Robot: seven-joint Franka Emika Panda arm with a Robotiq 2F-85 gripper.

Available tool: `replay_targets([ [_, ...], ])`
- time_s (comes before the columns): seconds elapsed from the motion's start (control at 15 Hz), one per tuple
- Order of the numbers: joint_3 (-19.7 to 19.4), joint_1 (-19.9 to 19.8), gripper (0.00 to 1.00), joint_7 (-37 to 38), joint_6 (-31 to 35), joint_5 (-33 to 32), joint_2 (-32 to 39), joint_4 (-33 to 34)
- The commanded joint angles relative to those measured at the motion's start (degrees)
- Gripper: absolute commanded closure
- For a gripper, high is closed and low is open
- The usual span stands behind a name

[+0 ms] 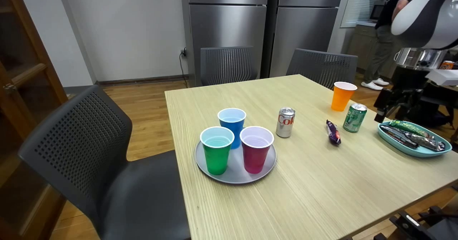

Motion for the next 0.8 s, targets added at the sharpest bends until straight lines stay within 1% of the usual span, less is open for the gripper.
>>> replay_targets([
  [0.0, 1.98, 2.10, 0.00, 5.68, 0.24, 4.02, -0.70, -0.77],
  [0.27, 2.49, 5.43, 0.00, 13.24, 2.66, 6.38, 1.74, 1.15],
  [0.73, 0.21, 11.52, 0.00, 29.71, 7.18, 4.76, 8.74, 6.87],
])
